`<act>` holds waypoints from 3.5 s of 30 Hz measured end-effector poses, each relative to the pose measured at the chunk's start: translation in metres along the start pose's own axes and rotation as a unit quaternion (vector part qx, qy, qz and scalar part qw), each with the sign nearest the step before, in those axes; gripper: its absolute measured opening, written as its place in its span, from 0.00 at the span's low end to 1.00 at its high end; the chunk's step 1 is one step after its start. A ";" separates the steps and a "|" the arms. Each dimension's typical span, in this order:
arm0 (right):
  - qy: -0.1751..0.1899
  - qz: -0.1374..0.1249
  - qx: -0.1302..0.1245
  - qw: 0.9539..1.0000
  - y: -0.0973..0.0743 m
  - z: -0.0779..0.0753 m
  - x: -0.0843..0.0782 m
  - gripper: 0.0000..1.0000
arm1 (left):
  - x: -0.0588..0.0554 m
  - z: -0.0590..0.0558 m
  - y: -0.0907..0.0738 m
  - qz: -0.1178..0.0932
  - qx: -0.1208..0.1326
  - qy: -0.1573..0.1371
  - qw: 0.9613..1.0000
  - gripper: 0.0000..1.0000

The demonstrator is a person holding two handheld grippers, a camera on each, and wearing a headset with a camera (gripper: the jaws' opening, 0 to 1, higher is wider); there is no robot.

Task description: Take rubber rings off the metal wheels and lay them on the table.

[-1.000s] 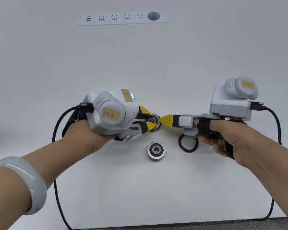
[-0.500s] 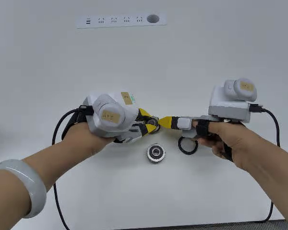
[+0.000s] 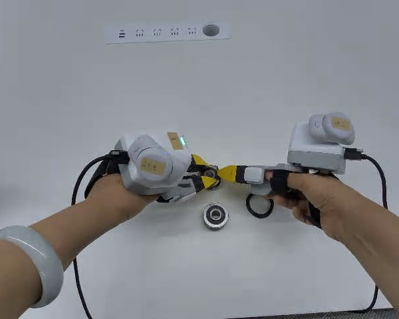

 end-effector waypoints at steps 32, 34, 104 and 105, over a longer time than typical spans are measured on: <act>0.005 -0.014 0.007 1.000 0.002 0.001 0.001 0.02 | 0.001 -0.001 -0.003 -0.001 0.001 0.005 1.000 0.18; 0.006 -0.014 0.006 1.000 0.002 0.001 0.001 0.02 | 0.001 -0.003 -0.005 -0.004 -0.002 0.005 1.000 0.19; 0.045 -0.058 -0.018 0.997 -0.072 -0.011 -0.042 0.02 | -0.033 -0.020 -0.039 -0.002 0.046 -0.045 0.998 0.53; 0.049 -0.061 -0.019 0.997 -0.074 -0.012 -0.043 0.02 | -0.033 -0.021 -0.039 -0.003 0.047 -0.046 0.998 0.53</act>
Point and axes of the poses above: the centre of the closed fingertips' face, and the gripper's own axes: y roughly forward along the fingers, z roughly to its left, x roughly out of its top, the point moved 10 cm from there along -y, roughly backward along the fingers, and after that the axes turned 3 degrees about y, right-handed, at the moved point
